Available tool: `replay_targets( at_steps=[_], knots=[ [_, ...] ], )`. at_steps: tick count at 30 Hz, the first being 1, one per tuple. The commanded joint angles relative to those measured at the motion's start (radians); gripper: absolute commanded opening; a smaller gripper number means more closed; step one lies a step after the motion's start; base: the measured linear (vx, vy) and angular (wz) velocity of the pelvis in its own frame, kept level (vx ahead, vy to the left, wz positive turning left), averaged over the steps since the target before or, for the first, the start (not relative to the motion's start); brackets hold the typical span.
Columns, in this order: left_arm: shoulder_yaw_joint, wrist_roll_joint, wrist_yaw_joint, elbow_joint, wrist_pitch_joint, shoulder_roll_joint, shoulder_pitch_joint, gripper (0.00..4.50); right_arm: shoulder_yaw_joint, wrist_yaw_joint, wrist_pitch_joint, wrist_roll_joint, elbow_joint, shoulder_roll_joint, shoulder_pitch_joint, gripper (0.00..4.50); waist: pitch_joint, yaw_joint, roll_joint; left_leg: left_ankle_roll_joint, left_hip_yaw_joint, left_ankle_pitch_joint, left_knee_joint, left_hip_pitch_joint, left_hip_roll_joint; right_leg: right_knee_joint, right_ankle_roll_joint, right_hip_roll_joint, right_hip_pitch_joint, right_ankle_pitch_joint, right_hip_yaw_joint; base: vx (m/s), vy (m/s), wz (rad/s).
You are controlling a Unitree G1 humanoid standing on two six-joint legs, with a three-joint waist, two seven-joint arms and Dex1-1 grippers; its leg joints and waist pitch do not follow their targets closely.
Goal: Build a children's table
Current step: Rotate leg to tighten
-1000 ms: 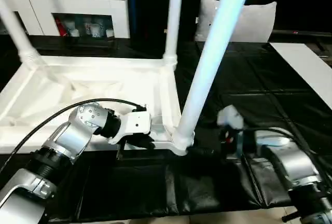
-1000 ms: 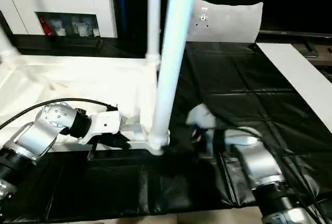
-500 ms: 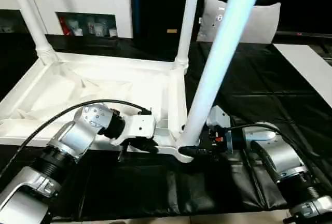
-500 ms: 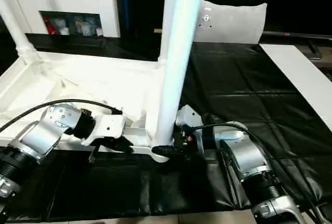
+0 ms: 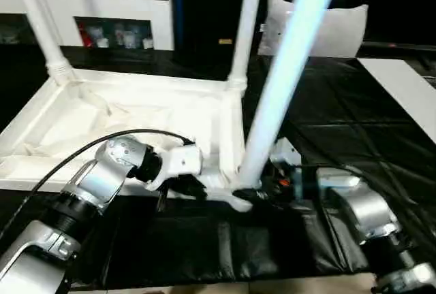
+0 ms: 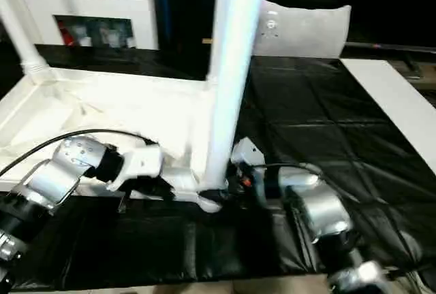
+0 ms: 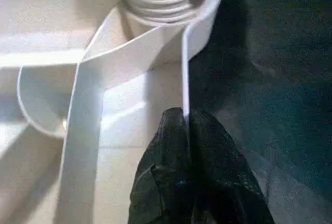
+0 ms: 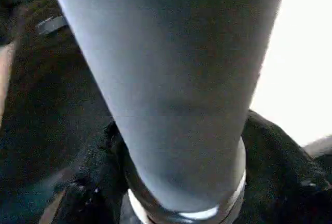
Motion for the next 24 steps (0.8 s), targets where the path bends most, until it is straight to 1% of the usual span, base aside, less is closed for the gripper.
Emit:
replay_targets(
  at_steps=[1,2,3,4,5,6,8,9,10,11,12,13,14,15,16,17,19,20,21,22,24],
  knots=[
    [0.013,-0.029,0.06,-0.059,0.058,-0.055,-0.003,0.0,0.002,-0.091,0.063,0.013,-0.002,0.05,-0.001,2.72,-0.056,-0.007,0.009,0.014,-0.004,-0.155,-0.073,-0.007,0.024,-0.092,-0.104,-0.074,0.057,-0.391,0.064,0.0,0.0,0.0],
    [0.019,-0.026,0.088,-0.066,0.087,-0.07,-0.002,0.0,-0.002,-0.142,0.073,0.001,0.003,0.077,-0.002,2.72,-0.053,-0.012,0.009,0.011,-0.005,-0.179,-0.072,-0.005,0.021,-0.102,-0.085,-0.073,0.054,-0.444,0.062,0.0,0.0,0.0],
    [0.022,-0.023,0.102,-0.069,0.1,-0.078,-0.001,0.0,-0.008,-0.168,0.08,-0.001,0.007,0.092,-0.004,2.72,-0.054,-0.017,0.007,0.009,-0.005,-0.186,-0.071,-0.004,0.02,-0.105,-0.077,-0.073,0.053,-0.462,0.061,0.0,0.0,0.0],
    [0.026,-0.019,0.124,-0.072,0.119,-0.09,-0.001,0.0,-0.016,-0.207,0.089,-0.004,0.014,0.114,-0.006,2.72,-0.054,-0.025,0.008,0.007,-0.008,-0.188,-0.072,-0.006,0.02,-0.107,-0.068,-0.074,0.055,-0.479,0.06,0.0,0.0,0.0],
    [0.041,-0.002,0.212,-0.078,0.181,-0.143,-0.003,0.0,-0.057,-0.334,0.121,0.009,0.04,0.2,-0.021,2.72,-0.055,-0.033,0.01,-0.002,-0.01,-0.185,-0.075,-0.009,0.023,-0.106,-0.066,-0.074,0.055,-0.474,0.059,0.0,0.0,0.0],
    [0.047,0.008,0.254,-0.082,0.211,-0.172,-0.006,0.0,-0.072,-0.393,0.125,0.007,0.058,0.239,-0.032,2.72,-0.056,-0.043,0.008,-0.008,-0.012,-0.196,-0.073,-0.007,0.021,-0.107,-0.066,-0.073,0.053,-0.48,0.055,0.0,0.0,0.0],
    [0.049,0.022,0.314,-0.106,0.268,-0.219,-0.009,0.0,-0.102,-0.495,0.145,-0.003,0.073,0.301,-0.049,2.72,-0.056,-0.05,0.009,-0.006,-0.014,-0.196,-0.073,-0.01,0.02,-0.108,-0.067,-0.074,0.055,-0.48,0.055,0.0,0.0,0.0],
    [0.049,0.022,0.314,-0.106,0.268,-0.219,-0.009,0.0,-0.102,-0.495,0.145,-0.003,0.073,0.301,-0.049,2.72,-0.057,-0.056,0.009,0.005,-0.013,-0.187,-0.072,-0.01,0.019,-0.108,-0.077,-0.072,0.053,-0.447,0.058,0.0,0.0,0.0],
    [0.049,0.022,0.314,-0.106,0.268,-0.219,-0.009,0.0,-0.102,-0.495,0.145,-0.003,0.073,0.301,-0.049,2.72,-0.057,-0.057,0.008,0.011,-0.011,-0.184,-0.071,-0.01,0.017,-0.108,-0.079,-0.071,0.054,-0.438,0.059,0.0,0.0,0.0],
    [0.047,0.03,0.35,-0.125,0.304,-0.247,-0.011,0.0,-0.115,-0.56,0.16,-0.014,0.086,0.334,-0.063,2.72,-0.06,-0.06,0.009,0.017,-0.01,-0.167,-0.07,-0.011,0.02,-0.101,-0.091,-0.072,0.055,-0.399,0.063,0.0,0.0,0.0],
    [0.044,0.035,0.373,-0.136,0.321,-0.267,-0.014,0.0,-0.114,-0.594,0.159,-0.028,0.101,0.35,-0.075,2.72,-0.06,-0.062,0.01,0.017,-0.011,-0.157,-0.072,-0.013,0.021,-0.097,-0.101,-0.071,0.055,-0.379,0.064,0.0,0.0,0.0],
    [0.042,0.037,0.397,-0.152,0.343,-0.295,-0.016,0.0,-0.118,-0.625,0.146,-0.04,0.122,0.37,-0.088,2.72,-0.062,-0.065,0.009,0.019,-0.009,-0.147,-0.069,-0.014,0.018,-0.095,-0.111,-0.07,0.056,-0.355,0.063,0.0,0.0,0.0],
    [0.039,0.043,0.41,-0.161,0.349,-0.31,-0.02,0.0,-0.123,-0.634,0.132,-0.045,0.137,0.382,-0.097,2.72,-0.064,-0.064,0.006,0.026,-0.007,-0.129,-0.067,-0.014,0.017,-0.093,-0.12,-0.07,0.057,-0.329,0.065,0.0,0.0,0.0],
    [0.039,0.043,0.41,-0.161,0.349,-0.31,-0.02,0.0,-0.123,-0.634,0.132,-0.045,0.137,0.382,-0.097,2.72,-0.064,-0.061,0.008,0.033,-0.007,-0.113,-0.068,-0.016,0.018,-0.09,-0.127,-0.07,0.059,-0.299,0.066,0.0,0.0,0.0],
    [0.037,0.054,0.415,-0.163,0.351,-0.311,-0.021,0.0,-0.13,-0.637,0.13,-0.046,0.138,0.389,-0.099,3.28,-0.065,-0.062,0.009,0.037,-0.007,-0.104,-0.068,-0.017,0.018,-0.087,-0.131,-0.069,0.061,-0.277,0.067,0.0,0.0,0.0],
    [0.037,0.062,0.416,-0.161,0.345,-0.303,-0.022,0.0,-0.134,-0.632,0.129,-0.044,0.132,0.39,-0.097,3.42,-0.067,-0.063,0.012,0.042,-0.008,-0.088,-0.069,-0.017,0.021,-0.081,-0.144,-0.068,0.062,-0.23,0.067,0.0,0.0,0.0],
    [0.037,0.066,0.415,-0.158,0.339,-0.296,-0.022,0.0,-0.136,-0.63,0.129,-0.043,0.128,0.39,-0.095,3.42,-0.066,-0.064,0.012,0.047,-0.007,-0.082,-0.069,-0.018,0.021,-0.079,-0.155,-0.067,0.063,-0.199,0.068,0.0,0.0,0.0],
    [0.035,0.072,0.41,-0.152,0.326,-0.274,-0.021,0.0,-0.133,-0.626,0.121,-0.048,0.121,0.382,-0.093,3.62,-0.064,-0.065,0.013,0.049,-0.007,-0.096,-0.07,-0.016,0.022,-0.081,-0.162,-0.068,0.062,-0.208,0.067,0.0,0.0,0.0],
    [0.034,0.074,0.409,-0.151,0.323,-0.267,-0.021,0.0,-0.132,-0.625,0.119,-0.05,0.119,0.379,-0.092,3.78,-0.064,-0.064,0.016,0.048,-0.007,-0.102,-0.07,-0.015,0.021,-0.082,-0.161,-0.069,0.062,-0.216,0.067,0.0,0.0,0.0],
    [0.036,0.072,0.406,-0.151,0.32,-0.255,-0.019,0.0,-0.133,-0.624,0.116,-0.051,0.113,0.375,-0.09,3.87,-0.063,-0.066,0.014,0.045,-0.007,-0.111,-0.071,-0.016,0.021,-0.084,-0.157,-0.069,0.063,-0.23,0.067,0.0,0.0,0.0],
    [0.039,0.073,0.398,-0.146,0.309,-0.236,-0.017,0.0,-0.134,-0.611,0.104,-0.05,0.1,0.362,-0.084,3.97,-0.061,-0.066,0.014,0.041,-0.007,-0.133,-0.071,-0.014,0.02,-0.089,-0.144,-0.069,0.062,-0.273,0.067,0.0,0.0,0.0]
  ],
)
